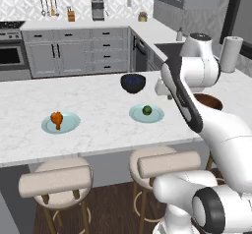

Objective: Pick the chicken drumstick and avocado from their plates and place them in the bowl. Then put the bowl in the fridge.

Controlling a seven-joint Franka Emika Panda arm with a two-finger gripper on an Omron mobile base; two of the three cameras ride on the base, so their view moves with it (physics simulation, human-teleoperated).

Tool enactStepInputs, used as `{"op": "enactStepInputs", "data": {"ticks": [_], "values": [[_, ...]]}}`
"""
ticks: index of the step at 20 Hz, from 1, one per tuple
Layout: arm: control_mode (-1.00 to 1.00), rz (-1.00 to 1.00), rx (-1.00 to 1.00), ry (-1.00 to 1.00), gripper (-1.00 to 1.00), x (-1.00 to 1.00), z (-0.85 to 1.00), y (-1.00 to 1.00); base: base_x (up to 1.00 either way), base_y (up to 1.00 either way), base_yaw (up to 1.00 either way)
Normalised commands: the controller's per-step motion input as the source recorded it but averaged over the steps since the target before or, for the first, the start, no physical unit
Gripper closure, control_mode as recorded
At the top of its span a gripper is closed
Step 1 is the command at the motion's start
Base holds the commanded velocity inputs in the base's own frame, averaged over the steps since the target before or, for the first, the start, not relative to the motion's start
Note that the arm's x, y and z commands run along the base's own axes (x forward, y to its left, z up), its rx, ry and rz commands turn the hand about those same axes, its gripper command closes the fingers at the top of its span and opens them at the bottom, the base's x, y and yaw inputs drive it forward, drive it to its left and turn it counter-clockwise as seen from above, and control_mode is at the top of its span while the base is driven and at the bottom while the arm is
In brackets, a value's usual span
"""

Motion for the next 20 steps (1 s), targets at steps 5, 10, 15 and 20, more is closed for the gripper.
{"op": "enactStepInputs", "data": {"ticks": [5,10,15,20], "values": [[-1.00,-0.01,0.00,0.30,-1.00,0.78,0.00,0.00,0.00,0.00,0.00],[-1.00,-0.05,0.00,0.38,-1.00,1.00,-0.07,-0.02,0.00,0.00,0.00],[-1.00,-0.08,0.00,0.05,-1.00,1.00,-0.48,0.00,0.00,0.00,0.00],[-1.00,-0.03,0.00,0.00,-1.00,1.00,-0.79,-0.29,0.00,0.00,0.00]]}}
